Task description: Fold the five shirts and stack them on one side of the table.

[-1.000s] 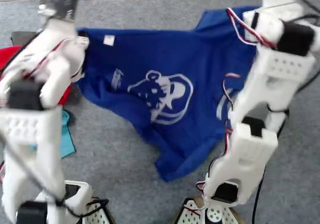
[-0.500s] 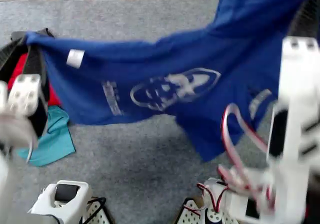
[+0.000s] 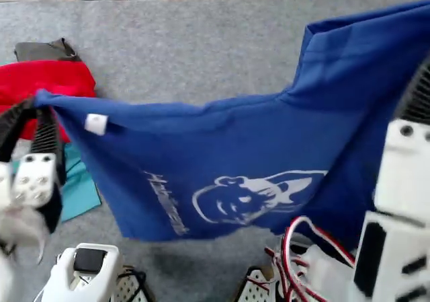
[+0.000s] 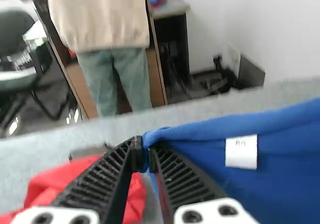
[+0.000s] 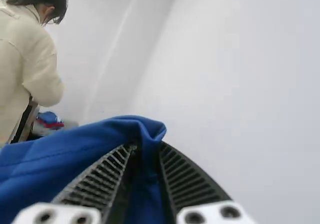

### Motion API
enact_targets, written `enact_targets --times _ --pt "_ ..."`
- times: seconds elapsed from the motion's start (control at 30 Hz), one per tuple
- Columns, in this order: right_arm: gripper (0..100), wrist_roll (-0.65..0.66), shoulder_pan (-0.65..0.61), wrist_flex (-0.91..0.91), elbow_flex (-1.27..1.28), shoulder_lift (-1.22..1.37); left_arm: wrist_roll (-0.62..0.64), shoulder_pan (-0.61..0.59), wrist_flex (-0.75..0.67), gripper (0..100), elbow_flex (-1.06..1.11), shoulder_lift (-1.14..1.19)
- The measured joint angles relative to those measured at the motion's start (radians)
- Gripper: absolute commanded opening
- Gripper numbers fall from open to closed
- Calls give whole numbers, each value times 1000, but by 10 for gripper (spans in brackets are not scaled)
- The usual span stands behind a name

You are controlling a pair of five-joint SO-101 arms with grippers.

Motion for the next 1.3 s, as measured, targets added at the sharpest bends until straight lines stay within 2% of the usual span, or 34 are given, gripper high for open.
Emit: enact_targets --times 0.1,0.2,0.27,0.4,0.53,0.57,0.63,0.77,0.9,1.13,1.3 --pt "14 14 3 25 118 72 -2 0 -66 29 209 -9" --pt "14 15 3 -14 292 195 -5 0 -267 29 485 0" --pt "14 14 3 -94 407 282 -5 -3 -486 29 710 25" --pt "14 -20 2 -348 601 456 -5 -25 -1045 29 1105 141" --pt "14 -29 -5 -614 671 618 -5 -31 -1547 29 1166 318" --pt "14 -29 -11 -672 671 649 -5 -32 -1626 29 1143 377" --pt "14 -29 -18 -792 671 710 -5 -35 -1692 28 1054 514" --pt "14 -31 -37 -939 647 822 -5 -37 -1706 28 813 787" --pt "14 -29 -51 -913 577 896 -5 -38 -1550 28 638 896" --pt "14 -23 -54 -575 509 919 -5 -43 -1209 29 611 901" --pt "14 127 -54 -281 509 919 -21 -38 -939 28 611 901"
